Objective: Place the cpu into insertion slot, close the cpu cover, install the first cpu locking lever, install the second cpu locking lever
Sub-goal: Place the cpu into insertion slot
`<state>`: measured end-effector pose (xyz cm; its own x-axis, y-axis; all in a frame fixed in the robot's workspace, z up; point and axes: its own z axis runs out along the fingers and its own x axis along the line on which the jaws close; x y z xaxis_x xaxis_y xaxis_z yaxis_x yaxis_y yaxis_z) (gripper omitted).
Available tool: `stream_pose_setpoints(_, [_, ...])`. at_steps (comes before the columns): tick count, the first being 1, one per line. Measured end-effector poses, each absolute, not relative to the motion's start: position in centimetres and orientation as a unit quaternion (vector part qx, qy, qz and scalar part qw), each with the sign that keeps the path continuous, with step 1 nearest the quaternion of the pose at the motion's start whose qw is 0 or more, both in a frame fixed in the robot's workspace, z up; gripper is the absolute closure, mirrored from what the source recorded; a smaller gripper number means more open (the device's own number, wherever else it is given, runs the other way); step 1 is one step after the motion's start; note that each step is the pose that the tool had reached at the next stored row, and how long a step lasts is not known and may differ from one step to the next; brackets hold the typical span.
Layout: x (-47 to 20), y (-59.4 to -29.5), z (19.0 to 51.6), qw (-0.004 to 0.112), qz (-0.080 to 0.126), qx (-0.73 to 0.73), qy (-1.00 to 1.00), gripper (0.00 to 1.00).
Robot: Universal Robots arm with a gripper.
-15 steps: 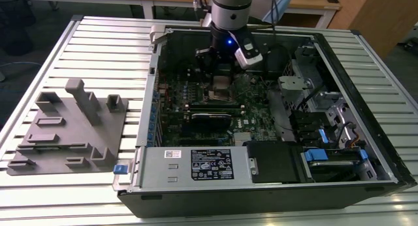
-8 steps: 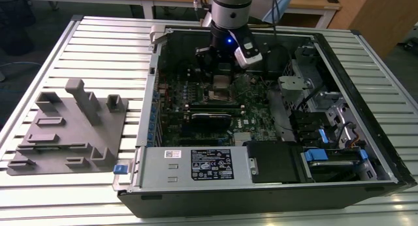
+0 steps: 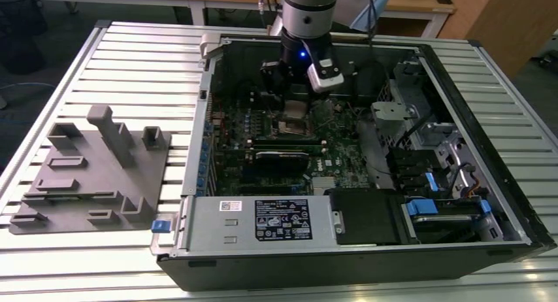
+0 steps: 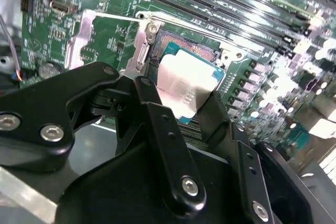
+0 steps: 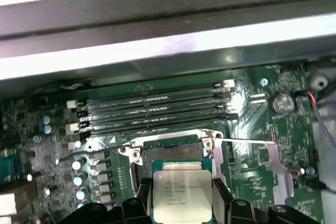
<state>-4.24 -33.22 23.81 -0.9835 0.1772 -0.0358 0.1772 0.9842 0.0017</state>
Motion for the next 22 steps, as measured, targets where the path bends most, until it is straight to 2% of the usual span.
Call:
stream_pose_setpoints(10, [-4.24, -33.22, 23.78, 0.018, -0.002, 0.178, 0.984, 0.46])
stream_pose_setpoints(22, [-4.23, -33.22, 23.76, 0.018, -0.003, 0.195, 0.981, 0.46])
